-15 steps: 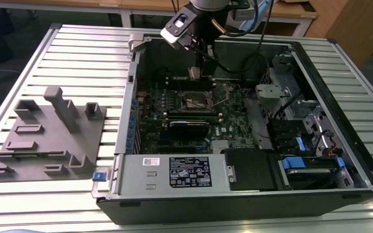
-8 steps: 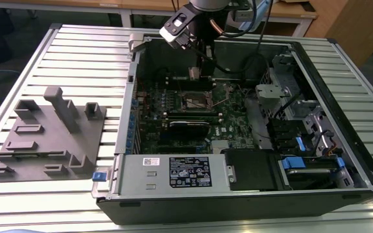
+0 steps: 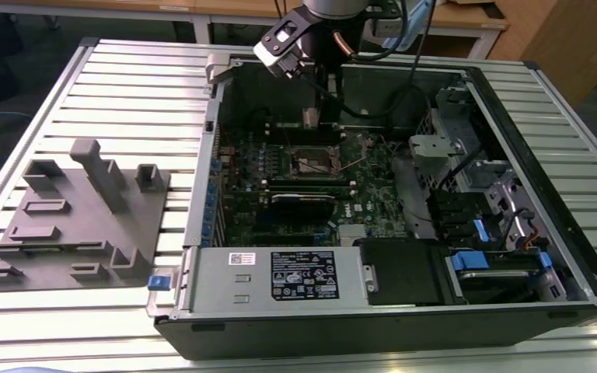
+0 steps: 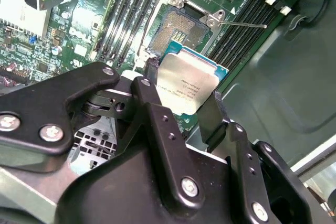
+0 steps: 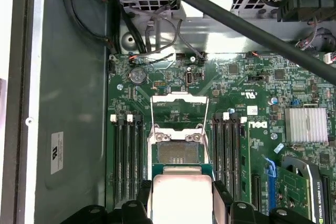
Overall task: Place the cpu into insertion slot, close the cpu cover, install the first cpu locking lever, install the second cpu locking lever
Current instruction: 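Place the cpu into insertion slot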
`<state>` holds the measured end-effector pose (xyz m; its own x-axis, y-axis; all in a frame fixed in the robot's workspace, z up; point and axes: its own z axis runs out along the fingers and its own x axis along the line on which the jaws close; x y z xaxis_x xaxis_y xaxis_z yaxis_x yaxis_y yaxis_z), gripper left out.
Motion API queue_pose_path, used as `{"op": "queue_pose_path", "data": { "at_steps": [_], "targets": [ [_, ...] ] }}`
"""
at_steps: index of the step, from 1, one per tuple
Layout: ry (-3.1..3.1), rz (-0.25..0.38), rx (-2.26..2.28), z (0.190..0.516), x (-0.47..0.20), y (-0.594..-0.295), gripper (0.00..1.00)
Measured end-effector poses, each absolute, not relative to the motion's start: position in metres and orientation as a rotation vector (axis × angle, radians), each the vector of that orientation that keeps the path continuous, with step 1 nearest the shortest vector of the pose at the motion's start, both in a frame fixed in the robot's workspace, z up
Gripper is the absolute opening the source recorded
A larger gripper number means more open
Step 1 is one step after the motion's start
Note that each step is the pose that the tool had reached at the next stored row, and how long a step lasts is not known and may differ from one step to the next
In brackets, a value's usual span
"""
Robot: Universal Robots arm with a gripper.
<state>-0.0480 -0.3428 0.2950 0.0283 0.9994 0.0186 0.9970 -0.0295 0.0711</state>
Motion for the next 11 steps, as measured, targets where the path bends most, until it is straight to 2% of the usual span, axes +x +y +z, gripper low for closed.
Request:
{"op": "queue_pose_path", "data": {
  "at_steps": [11],
  "targets": [
    [2.166, 0.101, 2.219, 0.285, -0.049, -0.343, 0.54]
  ]
}}
